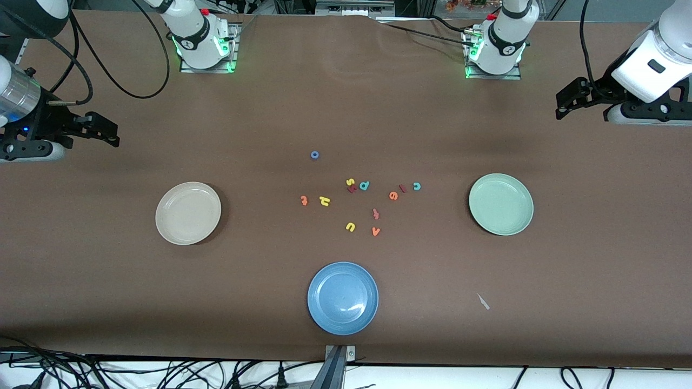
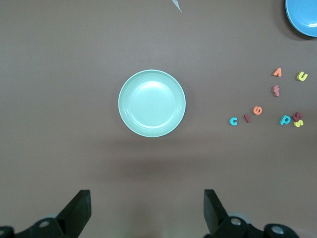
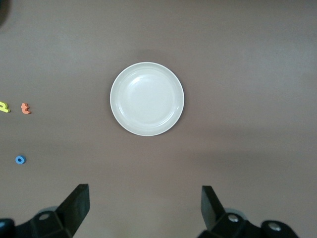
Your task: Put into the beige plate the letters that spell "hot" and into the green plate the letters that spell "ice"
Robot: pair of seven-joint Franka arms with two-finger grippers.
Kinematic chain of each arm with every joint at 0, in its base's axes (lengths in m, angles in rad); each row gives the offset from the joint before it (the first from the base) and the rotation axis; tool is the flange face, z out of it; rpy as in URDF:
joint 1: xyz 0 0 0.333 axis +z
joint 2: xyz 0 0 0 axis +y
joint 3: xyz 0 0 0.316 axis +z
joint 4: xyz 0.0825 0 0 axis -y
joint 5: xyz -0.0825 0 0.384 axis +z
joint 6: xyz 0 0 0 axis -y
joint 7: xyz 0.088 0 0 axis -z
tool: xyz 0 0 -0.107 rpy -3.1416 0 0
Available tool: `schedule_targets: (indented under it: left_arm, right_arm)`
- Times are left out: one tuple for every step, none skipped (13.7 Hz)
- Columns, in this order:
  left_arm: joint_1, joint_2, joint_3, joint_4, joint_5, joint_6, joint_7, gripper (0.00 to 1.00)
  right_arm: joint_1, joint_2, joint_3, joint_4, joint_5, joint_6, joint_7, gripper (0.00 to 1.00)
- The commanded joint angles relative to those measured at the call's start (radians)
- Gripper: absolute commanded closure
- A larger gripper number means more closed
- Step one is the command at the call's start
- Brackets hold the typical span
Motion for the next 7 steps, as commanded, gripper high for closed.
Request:
schedule_targets:
  left_arm:
    - [-0.004,0.010,0.000,0.029,0.009,-0.023,0.014,0.00]
    - [-0.003,0.010,0.000,0.030,0.009,-0.023,0.014,0.00]
    - [-0.004,0.010,0.000,0.030,0.009,-0.023,0.014,0.00]
    - [-0.004,0.010,0.000,0.029,0.009,-0.023,0.014,0.00]
    - [-0.004,0.010,0.000,0.029,0.007,-0.023,0.014,0.00]
    - [-0.003,0.010,0.000,0.029,0.009,-0.023,0.014,0.00]
    - [-0.002,0.010,0.000,0.029,0.009,-0.023,0.014,0.00]
  right_arm:
    - [-0.018,-0.018,0.015,-0.017,0.018,-0.009,-0.003,0.00]
    - [-0.018,-0.018,0.015,-0.017,0.018,-0.009,-0.004,0.00]
    - [-0.018,-0.016,0.013,-0.013,0.018,-0.008,-0.006,0.00]
    - [-0.018,-0.016,0.013,-0.013,0.018,-0.008,-0.005,0.00]
    - [-0.018,-0.016,0.015,-0.013,0.018,-0.009,-0.004,0.00]
    - [-0.018,-0.016,0.015,-0.013,0.018,-0.008,-0.004,0.00]
    - [-0.018,-0.015,0.015,-0.013,0.018,-0.008,-0.003,0.00]
